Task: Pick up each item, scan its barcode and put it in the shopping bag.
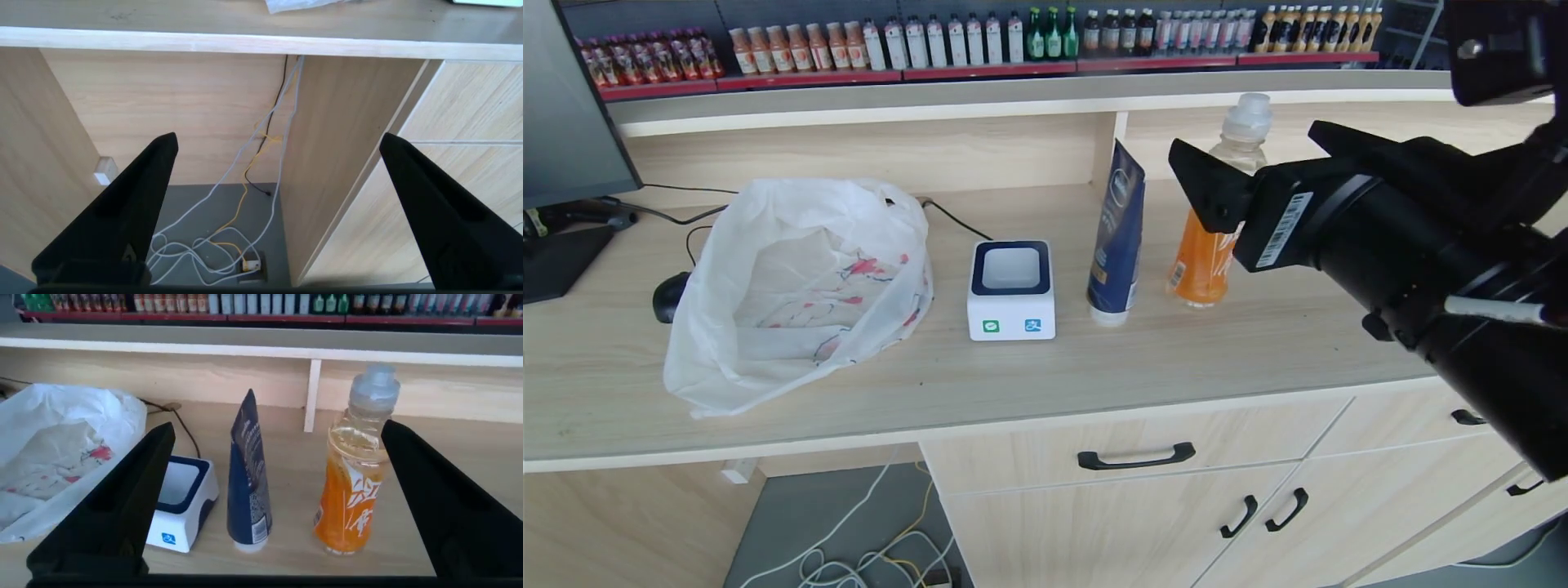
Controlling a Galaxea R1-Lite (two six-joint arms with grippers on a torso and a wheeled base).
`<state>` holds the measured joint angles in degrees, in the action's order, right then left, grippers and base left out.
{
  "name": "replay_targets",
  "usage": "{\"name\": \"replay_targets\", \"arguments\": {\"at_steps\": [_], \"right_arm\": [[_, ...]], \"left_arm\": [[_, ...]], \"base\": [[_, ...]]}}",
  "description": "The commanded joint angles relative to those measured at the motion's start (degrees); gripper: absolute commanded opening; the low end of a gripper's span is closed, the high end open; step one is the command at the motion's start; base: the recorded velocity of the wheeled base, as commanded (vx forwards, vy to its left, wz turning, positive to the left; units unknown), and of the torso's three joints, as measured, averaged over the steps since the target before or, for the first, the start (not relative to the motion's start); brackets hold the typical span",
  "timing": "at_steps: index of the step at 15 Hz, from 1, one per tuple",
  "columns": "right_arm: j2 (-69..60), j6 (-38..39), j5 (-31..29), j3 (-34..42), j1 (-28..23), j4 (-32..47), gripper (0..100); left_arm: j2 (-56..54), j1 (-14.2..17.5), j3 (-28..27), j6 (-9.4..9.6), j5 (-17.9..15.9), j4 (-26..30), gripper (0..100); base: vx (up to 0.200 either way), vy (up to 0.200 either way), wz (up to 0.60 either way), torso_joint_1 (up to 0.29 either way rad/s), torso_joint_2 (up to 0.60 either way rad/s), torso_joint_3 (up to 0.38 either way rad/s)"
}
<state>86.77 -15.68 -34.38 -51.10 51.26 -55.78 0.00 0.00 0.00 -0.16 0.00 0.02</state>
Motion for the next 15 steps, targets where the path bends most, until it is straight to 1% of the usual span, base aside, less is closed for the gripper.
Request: {"name": "replay_targets", "arguments": {"at_steps": [1, 7, 9, 10, 12, 15], "right_arm": [[4.19, -0.32, -0.34, -0.23, 0.59, -0.29, 100], [4.63, 0.12, 0.01, -0.14, 0.59, -0.38, 100], [4.63, 0.74, 0.98, -0.40, 0.59, -0.29, 100], [5.25, 0.74, 3.09, -1.19, 0.51, -0.20, 100], [7.80, 0.91, 3.79, -3.92, 0.51, -0.20, 100], [9.56, 4.87, 3.53, -5.06, 0.24, -0.38, 100]], "left_arm": [[0.00, 0.00, 0.00, -0.02, 0.00, -0.02, 100], [0.00, 0.00, 0.00, -0.02, 0.00, -0.02, 100], [0.00, 0.00, 0.00, -0.02, 0.00, -0.02, 100], [0.00, 0.00, 0.00, -0.02, 0.00, -0.02, 100], [0.00, 0.00, 0.00, -0.02, 0.00, -0.02, 100], [0.00, 0.00, 0.00, -0.02, 0.00, -0.02, 100]], "base": [[0.000, 0.000, 0.00, 0.000, 0.00, 0.000], [0.000, 0.000, 0.00, 0.000, 0.00, 0.000], [0.000, 0.000, 0.00, 0.000, 0.00, 0.000], [0.000, 0.000, 0.00, 0.000, 0.00, 0.000], [0.000, 0.000, 0.00, 0.000, 0.00, 0.000], [0.000, 0.000, 0.00, 0.000, 0.00, 0.000]]}}
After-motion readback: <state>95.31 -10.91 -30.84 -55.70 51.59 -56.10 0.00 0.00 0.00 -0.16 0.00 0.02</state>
